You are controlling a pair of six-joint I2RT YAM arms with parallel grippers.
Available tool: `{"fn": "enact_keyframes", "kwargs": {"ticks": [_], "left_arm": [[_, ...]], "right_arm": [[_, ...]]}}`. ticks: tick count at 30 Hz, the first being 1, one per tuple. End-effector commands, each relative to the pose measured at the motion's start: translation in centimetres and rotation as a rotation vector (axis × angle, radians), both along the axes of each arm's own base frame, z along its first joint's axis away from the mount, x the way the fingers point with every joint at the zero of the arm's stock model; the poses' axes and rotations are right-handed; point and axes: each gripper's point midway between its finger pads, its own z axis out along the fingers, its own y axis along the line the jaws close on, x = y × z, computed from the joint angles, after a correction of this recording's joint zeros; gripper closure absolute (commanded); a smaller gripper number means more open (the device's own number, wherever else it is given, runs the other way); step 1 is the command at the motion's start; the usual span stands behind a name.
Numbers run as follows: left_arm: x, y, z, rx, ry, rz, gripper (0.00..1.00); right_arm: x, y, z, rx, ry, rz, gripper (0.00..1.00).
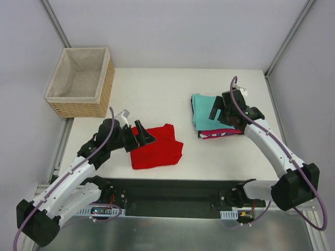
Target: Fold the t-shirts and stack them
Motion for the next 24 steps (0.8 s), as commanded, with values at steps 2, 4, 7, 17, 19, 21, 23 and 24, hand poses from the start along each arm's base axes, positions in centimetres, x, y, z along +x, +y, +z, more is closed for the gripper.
{"fn": "enact_keyframes", "kwargs": {"ticks": [2,4,7,17,19,21,23,24], "left_arm": [[-1.5,2.0,-1.9,-0.039,0.105,0.047,0.01],[-1.7,3.0,-2.7,-0.054,0.102,0.084,0.01],[-2.2,3.8,-4.2,-0.066,0.133,0.105,0.01],[-3.2,5.7,-7.9,-0.049,0.226,0.203,0.01],[-3.6,6.1,-8.7,-0.043,0.248,0.22,0.01],[-4.2,6.3,-9.6,-0.04,0.278,0.227,0.01],[-4.3,6.6,-9.7,-0.042,0.274,0.242,0.01],[-4.6,6.7,-10.0,-0.037,0.282,0.245,0.01]], "right_arm": [[0.1,0.4,0.4,0.009,-0.026,0.015,0.0],[0.0,0.4,0.3,0.006,-0.028,0.02,0.01],[0.0,0.4,0.1,0.006,-0.023,0.025,0.0],[0.0,0.5,-1.0,-0.002,-0.002,0.031,0.01],[0.1,0.5,-1.2,-0.006,0.002,0.031,0.0],[0.1,0.6,-1.3,-0.003,0.005,0.036,0.0],[0.1,0.6,-1.4,-0.006,0.009,0.035,0.0],[0.1,0.6,-1.5,-0.007,0.011,0.038,0.0]]}}
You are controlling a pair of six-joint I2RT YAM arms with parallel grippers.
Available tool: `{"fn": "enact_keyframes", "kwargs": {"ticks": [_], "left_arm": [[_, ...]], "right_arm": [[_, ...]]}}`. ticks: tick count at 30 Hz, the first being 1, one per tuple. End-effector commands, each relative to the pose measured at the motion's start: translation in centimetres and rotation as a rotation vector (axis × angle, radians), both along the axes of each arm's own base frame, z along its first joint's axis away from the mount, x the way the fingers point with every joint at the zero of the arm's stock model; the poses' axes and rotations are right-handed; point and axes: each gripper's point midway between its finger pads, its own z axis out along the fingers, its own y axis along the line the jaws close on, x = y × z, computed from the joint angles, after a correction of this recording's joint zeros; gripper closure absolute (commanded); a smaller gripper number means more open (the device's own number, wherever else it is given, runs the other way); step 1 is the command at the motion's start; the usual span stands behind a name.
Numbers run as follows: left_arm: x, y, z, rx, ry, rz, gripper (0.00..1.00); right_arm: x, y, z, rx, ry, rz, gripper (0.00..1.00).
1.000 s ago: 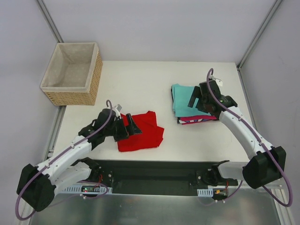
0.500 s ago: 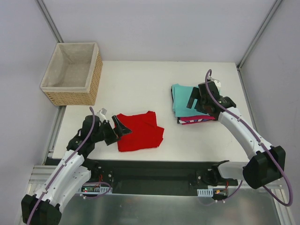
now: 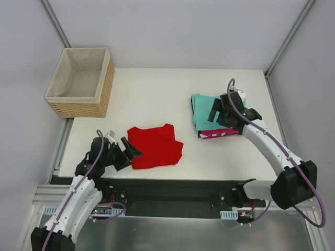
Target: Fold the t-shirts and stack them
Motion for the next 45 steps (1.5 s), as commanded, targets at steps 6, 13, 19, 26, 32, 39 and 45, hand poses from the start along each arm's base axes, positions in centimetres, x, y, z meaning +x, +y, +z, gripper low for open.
{"fn": "enact_keyframes", "kwargs": {"ticks": [6,13,19,26,32,39,45], "left_arm": [[-1.7,1.4,-1.8,0.028,0.126,0.105,0.01],[-1.9,2.2,-3.3,0.077,0.202,0.139,0.01],[-1.7,2.5,-4.3,0.094,0.216,0.157,0.01],[-0.9,1.0,-5.5,-0.016,0.169,0.126,0.01],[-1.0,0.4,-6.3,-0.073,0.161,0.117,0.02],[-1.3,0.4,-6.8,-0.086,0.173,0.107,0.03],[-1.5,0.5,-7.3,-0.093,0.183,0.116,0.12]], "right_arm": [[0.3,0.5,-0.4,-0.003,0.0,0.027,0.0],[0.2,0.3,-0.6,-0.012,0.003,0.029,0.0],[0.2,0.1,-0.2,-0.022,-0.006,0.03,0.0],[0.1,-0.2,-0.2,-0.036,-0.004,0.028,0.0],[0.1,-0.4,-0.2,-0.047,-0.001,0.023,0.0],[0.2,-0.2,-0.2,-0.032,0.004,0.021,0.0],[0.2,-0.2,0.2,-0.03,-0.002,0.019,0.0]]}}
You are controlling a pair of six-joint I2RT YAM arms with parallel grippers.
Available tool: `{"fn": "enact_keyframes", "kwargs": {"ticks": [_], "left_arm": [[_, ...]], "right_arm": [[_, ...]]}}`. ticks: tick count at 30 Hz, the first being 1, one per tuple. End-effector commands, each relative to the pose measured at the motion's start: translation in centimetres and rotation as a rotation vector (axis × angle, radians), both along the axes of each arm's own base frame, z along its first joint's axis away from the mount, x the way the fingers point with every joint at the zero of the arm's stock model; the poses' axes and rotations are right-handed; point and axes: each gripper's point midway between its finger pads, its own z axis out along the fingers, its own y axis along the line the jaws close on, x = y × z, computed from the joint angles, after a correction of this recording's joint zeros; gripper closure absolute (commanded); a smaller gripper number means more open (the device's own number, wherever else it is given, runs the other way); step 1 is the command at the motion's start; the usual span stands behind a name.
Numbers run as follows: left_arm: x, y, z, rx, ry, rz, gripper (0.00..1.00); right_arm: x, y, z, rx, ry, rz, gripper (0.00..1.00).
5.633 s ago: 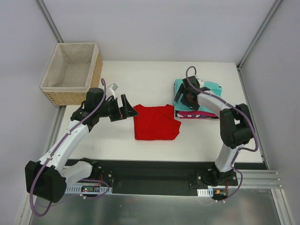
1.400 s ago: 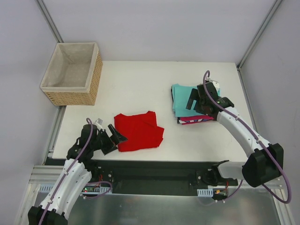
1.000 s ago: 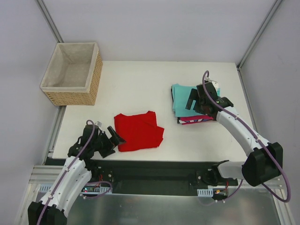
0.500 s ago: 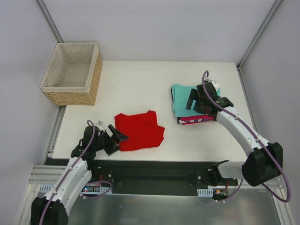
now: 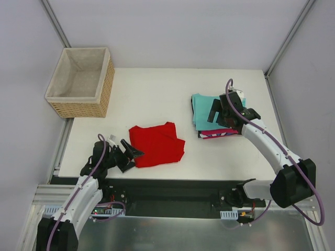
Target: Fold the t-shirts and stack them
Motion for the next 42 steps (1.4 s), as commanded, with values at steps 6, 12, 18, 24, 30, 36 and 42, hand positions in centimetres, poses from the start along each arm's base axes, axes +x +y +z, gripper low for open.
{"fn": "enact_keyframes", "kwargs": {"ticks": [6,12,18,24,30,36,42], "left_arm": [[-2.1,0.9,-3.8,0.022,0.133,0.028,0.29],[-2.2,1.0,-3.9,0.016,0.146,0.03,0.59],[-2.1,1.0,-4.0,0.013,0.149,0.027,0.63],[-2.6,1.1,-4.7,0.014,0.167,0.03,0.67],[-2.6,1.2,-4.7,0.013,0.166,0.031,0.72],[-2.4,1.3,-4.6,0.011,0.167,0.028,0.77],[-2.3,1.4,-4.7,0.004,0.17,0.027,0.8]], "right_arm": [[0.1,-0.1,1.1,-0.011,-0.013,0.002,0.0],[0.5,0.3,1.2,0.0,-0.009,0.015,0.0],[2.1,2.7,1.2,0.06,0.009,0.078,0.0],[4.4,5.3,0.7,0.108,0.043,0.145,0.0],[6.4,10.1,0.1,0.259,0.079,0.296,0.0],[6.4,16.2,-0.2,0.525,0.118,0.509,0.01],[5.0,19.7,0.0,0.729,0.198,0.647,0.01]]}}
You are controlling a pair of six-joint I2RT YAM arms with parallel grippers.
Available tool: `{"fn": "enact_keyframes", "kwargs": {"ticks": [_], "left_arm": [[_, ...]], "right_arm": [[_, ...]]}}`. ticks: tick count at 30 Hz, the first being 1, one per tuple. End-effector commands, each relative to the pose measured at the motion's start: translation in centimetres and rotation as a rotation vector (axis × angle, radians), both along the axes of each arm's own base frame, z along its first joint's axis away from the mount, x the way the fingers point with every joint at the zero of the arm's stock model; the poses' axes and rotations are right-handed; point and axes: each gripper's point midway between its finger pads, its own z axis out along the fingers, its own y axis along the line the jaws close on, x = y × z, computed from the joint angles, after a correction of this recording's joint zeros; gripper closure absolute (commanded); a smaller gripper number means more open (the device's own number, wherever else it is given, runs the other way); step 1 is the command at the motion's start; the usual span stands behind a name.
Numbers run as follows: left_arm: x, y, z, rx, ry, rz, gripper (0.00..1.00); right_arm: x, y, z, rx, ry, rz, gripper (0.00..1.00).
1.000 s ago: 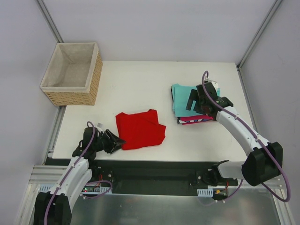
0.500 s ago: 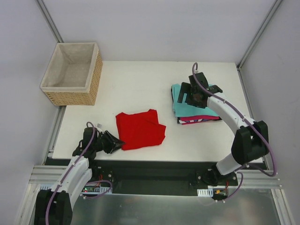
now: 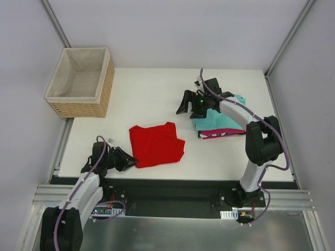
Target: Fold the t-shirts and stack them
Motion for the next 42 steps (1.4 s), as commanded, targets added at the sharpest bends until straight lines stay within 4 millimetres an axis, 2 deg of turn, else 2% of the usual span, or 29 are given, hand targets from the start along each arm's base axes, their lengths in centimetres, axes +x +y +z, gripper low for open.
{"fn": "enact_keyframes", "kwargs": {"ticks": [1,4,8,13,20,36,38,42], "left_arm": [[-1.8,0.4,-2.5,0.015,0.059,-0.011,0.8],[-1.8,0.4,-2.5,0.01,0.064,-0.013,0.83],[-1.8,0.4,-2.4,0.003,0.059,-0.018,0.85],[-1.7,0.5,-2.5,-0.002,0.062,-0.01,0.86],[-1.7,0.5,-2.4,-0.009,0.066,-0.013,0.87],[-1.8,0.7,-2.5,-0.021,0.081,-0.01,0.88],[-1.8,0.7,-2.5,-0.021,0.08,-0.007,0.88],[-1.8,0.7,-2.6,-0.021,0.081,-0.009,0.87]], "right_arm": [[-0.7,4.1,2.7,0.235,0.021,0.151,0.01],[-1.1,4.4,1.2,0.261,0.058,0.148,0.01],[-3.0,4.5,-1.7,0.285,0.136,0.145,0.01],[-4.2,4.7,-3.9,0.294,0.183,0.14,0.01],[-4.0,5.8,-5.3,0.333,0.204,0.145,0.01],[-3.4,8.6,-6.9,0.393,0.219,0.159,0.02],[-3.4,8.7,-7.2,0.393,0.226,0.156,0.04],[-3.5,8.7,-7.7,0.395,0.233,0.156,0.13]]}}
